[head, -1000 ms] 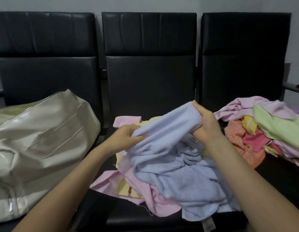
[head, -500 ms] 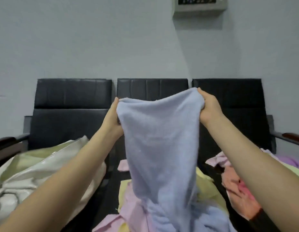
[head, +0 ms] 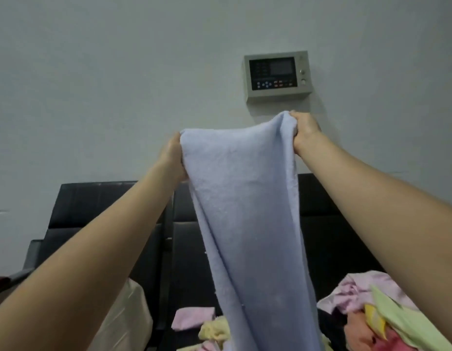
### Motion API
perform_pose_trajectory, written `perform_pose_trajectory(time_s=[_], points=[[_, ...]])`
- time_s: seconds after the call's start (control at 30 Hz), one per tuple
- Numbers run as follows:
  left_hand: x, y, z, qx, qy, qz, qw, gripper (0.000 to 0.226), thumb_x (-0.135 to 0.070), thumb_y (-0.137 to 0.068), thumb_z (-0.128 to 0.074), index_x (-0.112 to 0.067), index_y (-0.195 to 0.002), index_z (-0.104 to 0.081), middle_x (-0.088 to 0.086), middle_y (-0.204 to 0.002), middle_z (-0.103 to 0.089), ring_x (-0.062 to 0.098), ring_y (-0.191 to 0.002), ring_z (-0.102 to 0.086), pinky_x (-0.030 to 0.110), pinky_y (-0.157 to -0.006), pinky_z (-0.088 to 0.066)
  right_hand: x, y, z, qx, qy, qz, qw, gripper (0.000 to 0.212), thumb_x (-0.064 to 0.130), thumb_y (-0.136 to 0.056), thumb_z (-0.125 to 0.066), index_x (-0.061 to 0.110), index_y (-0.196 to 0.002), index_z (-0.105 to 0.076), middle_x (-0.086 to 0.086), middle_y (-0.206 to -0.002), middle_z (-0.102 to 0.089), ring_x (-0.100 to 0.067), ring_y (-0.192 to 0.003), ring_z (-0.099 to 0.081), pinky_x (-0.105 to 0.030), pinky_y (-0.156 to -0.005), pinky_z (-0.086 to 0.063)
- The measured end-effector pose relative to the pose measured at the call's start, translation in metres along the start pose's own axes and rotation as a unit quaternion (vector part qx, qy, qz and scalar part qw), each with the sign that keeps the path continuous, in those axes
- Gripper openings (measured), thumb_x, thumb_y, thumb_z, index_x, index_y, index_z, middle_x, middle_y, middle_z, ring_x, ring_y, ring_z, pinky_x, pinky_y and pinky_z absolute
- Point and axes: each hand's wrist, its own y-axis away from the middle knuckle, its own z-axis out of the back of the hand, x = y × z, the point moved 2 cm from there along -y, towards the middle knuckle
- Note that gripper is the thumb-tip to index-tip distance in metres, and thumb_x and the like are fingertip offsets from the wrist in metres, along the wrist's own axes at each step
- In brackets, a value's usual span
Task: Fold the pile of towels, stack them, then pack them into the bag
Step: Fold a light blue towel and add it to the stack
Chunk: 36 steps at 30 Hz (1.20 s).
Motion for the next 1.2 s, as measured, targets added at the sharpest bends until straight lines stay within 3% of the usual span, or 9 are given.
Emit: perform_pose_trajectory(time_s=[0.1, 0.17, 0.33, 0.5, 0.57, 0.7, 0.83, 1.0, 1.2], points=[[0.059, 0.009, 0.02, -0.036, -0.115, 0.082, 0.989, 0.018, -0.027, -0.091, -0.054, -0.012, -0.084, -0.062, 0.004, -0.075, -0.06, 0.018, -0.06, -0.057, 0.021, -0.055, -0.046, -0.073, -0.018, 0.034, -0.032, 0.081, -0.087, 0.992, 0.013, 0.016, -0.085, -0.061, 0.003, -0.09, -0.061, -0.008, -0.088, -0.068, -0.023, -0.084, -0.064, -0.027, -0.069, -0.055], [0.113, 0.021, 0.042, -0.066, -0.178, 0.134, 0.973, 0.022, -0.03, -0.092, -0.053, -0.014, -0.1, -0.067, 0.006, -0.09, -0.065, 0.022, -0.078, -0.059, 0.029, -0.072, -0.047, -0.125, -0.006, 0.058, -0.053, 0.174, -0.137, 0.974, 0.035, 0.015, -0.08, -0.067, 0.001, -0.111, -0.063, -0.013, -0.107, -0.066, -0.028, -0.099, -0.065, -0.035, -0.083, -0.055], [0.244, 0.069, 0.098, -0.053, -0.297, 0.234, 0.924, 0.026, -0.019, -0.081, -0.051, -0.007, -0.088, -0.073, 0.016, -0.09, -0.066, 0.029, -0.083, -0.059, 0.031, -0.069, -0.043, -0.26, 0.049, 0.125, -0.007, 0.442, -0.24, 0.864, 0.026, 0.019, -0.091, -0.061, 0.004, -0.112, -0.061, -0.007, -0.095, -0.059, -0.022, -0.084, -0.056, -0.03, -0.071, -0.044], [0.344, 0.1, 0.13, -0.062, -0.335, 0.247, 0.907, 0.029, -0.023, -0.1, -0.044, -0.004, -0.112, -0.063, 0.013, -0.105, -0.062, 0.03, -0.099, -0.058, 0.039, -0.083, -0.048, -0.36, 0.066, 0.173, -0.014, 0.478, -0.332, 0.813, 0.016, 0.012, -0.092, -0.054, 0.003, -0.079, -0.056, -0.01, -0.079, -0.054, -0.022, -0.069, -0.05, -0.029, -0.065, -0.041], [0.372, 0.097, 0.135, -0.071, -0.34, 0.235, 0.908, 0.03, -0.03, -0.096, -0.046, -0.008, -0.103, -0.065, 0.009, -0.1, -0.064, 0.025, -0.094, -0.06, 0.046, -0.086, -0.05, -0.384, 0.056, 0.181, -0.028, 0.474, -0.333, 0.815, 0.022, 0.01, -0.094, -0.049, 0.005, -0.073, -0.052, -0.008, -0.075, -0.05, -0.021, -0.07, -0.048, -0.029, -0.073, -0.04], [0.418, 0.087, 0.143, -0.089, -0.368, 0.242, 0.893, 0.033, -0.029, -0.101, -0.041, -0.005, -0.095, -0.063, 0.006, -0.087, -0.06, 0.025, -0.089, -0.056, 0.035, -0.078, -0.043, -0.421, 0.051, 0.19, 0.03, 0.537, -0.291, 0.791, 0.019, 0.011, -0.087, -0.049, 0.007, -0.087, -0.068, -0.013, -0.092, -0.066, -0.033, -0.09, -0.062, -0.036, -0.083, -0.051], [0.455, 0.094, 0.157, -0.071, -0.441, 0.281, 0.849, 0.034, -0.029, -0.102, -0.04, -0.006, -0.094, -0.062, 0.018, -0.102, -0.064, 0.026, -0.084, -0.051, 0.032, -0.073, -0.036, -0.452, 0.065, 0.201, 0.062, 0.555, -0.296, 0.775, 0.022, 0.017, -0.088, -0.055, 0.009, -0.106, -0.066, -0.011, -0.11, -0.066, -0.027, -0.094, -0.06, -0.032, -0.08, -0.048], [0.436, 0.103, 0.159, -0.081, -0.387, 0.314, 0.863, 0.024, -0.03, -0.1, -0.048, -0.011, -0.092, -0.06, 0.005, -0.078, -0.056, 0.02, -0.07, -0.053, 0.028, -0.06, -0.045, -0.432, 0.071, 0.206, -0.016, 0.53, -0.267, 0.805, 0.051, 0.026, -0.091, -0.058, 0.011, -0.138, -0.045, -0.014, -0.137, -0.05, -0.034, -0.121, -0.051, -0.035, -0.093, -0.043], [0.386, 0.149, 0.162, -0.065, -0.362, 0.283, 0.886, 0.027, -0.028, -0.098, -0.049, -0.007, -0.092, -0.065, 0.012, -0.084, -0.057, 0.027, -0.085, -0.058, 0.036, -0.078, -0.047, -0.368, 0.118, 0.186, -0.015, 0.403, -0.185, 0.896, 0.032, 0.019, -0.092, -0.058, 0.017, -0.123, -0.056, -0.003, -0.109, -0.063, -0.022, -0.094, -0.061, -0.031, -0.074, -0.047]])
